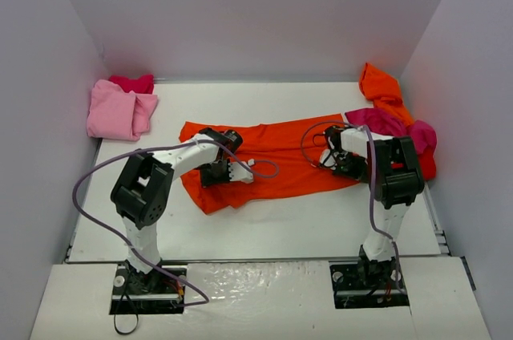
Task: Fold and stack the t-shirts
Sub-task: Grap the side of the flattened tshirt closest away from the robot with both arms, then fold the other side of the tshirt into a rectangle
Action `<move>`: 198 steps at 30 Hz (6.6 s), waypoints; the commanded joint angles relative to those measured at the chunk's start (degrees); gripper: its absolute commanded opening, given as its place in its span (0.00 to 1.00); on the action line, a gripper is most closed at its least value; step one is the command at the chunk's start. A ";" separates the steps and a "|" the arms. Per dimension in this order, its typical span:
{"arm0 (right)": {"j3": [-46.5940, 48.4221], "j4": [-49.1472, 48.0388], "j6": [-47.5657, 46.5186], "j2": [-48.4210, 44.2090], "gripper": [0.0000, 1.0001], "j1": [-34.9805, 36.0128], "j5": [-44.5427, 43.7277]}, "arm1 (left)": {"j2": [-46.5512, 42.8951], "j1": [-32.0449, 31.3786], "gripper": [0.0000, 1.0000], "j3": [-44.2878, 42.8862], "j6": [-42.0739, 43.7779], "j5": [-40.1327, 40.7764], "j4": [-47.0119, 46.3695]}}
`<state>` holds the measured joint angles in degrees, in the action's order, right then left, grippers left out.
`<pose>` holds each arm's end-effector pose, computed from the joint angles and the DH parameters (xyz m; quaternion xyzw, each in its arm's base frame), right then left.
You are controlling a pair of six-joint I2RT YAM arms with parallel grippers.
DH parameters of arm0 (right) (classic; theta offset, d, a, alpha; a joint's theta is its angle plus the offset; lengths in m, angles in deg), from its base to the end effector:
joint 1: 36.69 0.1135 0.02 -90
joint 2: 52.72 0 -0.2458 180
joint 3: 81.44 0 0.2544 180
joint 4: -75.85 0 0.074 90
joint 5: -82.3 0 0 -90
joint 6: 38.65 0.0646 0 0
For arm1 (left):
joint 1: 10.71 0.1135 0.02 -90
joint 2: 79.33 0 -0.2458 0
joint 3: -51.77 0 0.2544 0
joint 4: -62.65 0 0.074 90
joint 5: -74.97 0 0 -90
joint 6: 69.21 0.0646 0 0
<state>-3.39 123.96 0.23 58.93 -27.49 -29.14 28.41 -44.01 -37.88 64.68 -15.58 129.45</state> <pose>0.3413 0.0314 0.0684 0.4807 -0.8541 0.1987 0.0000 0.2914 -0.1922 0.1306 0.6234 0.7807 -0.0007 0.0448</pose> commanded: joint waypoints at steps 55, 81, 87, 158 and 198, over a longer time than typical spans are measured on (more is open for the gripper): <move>20.27 8.31 4.89 -7.67 0.00 0.24 11.19 | -13.52 4.53 0.00 -25.95 20.62 15.76 8.61; 32.34 8.94 4.36 13.85 0.00 -3.14 8.26 | 11.61 12.38 0.00 -47.83 32.74 14.88 8.02; 36.53 10.16 4.80 17.77 0.00 -2.88 8.18 | 14.74 14.65 0.00 -50.71 36.49 15.32 7.47; 27.08 6.48 18.32 14.54 0.00 6.96 18.55 | 28.88 16.60 0.00 -68.12 50.82 16.22 -6.49; 26.69 6.27 17.81 17.16 0.00 8.41 17.31 | 11.33 11.16 0.00 -42.84 44.38 22.39 3.80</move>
<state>26.28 129.80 17.04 73.32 -19.30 -16.10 49.72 -31.08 -80.87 113.76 3.64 128.21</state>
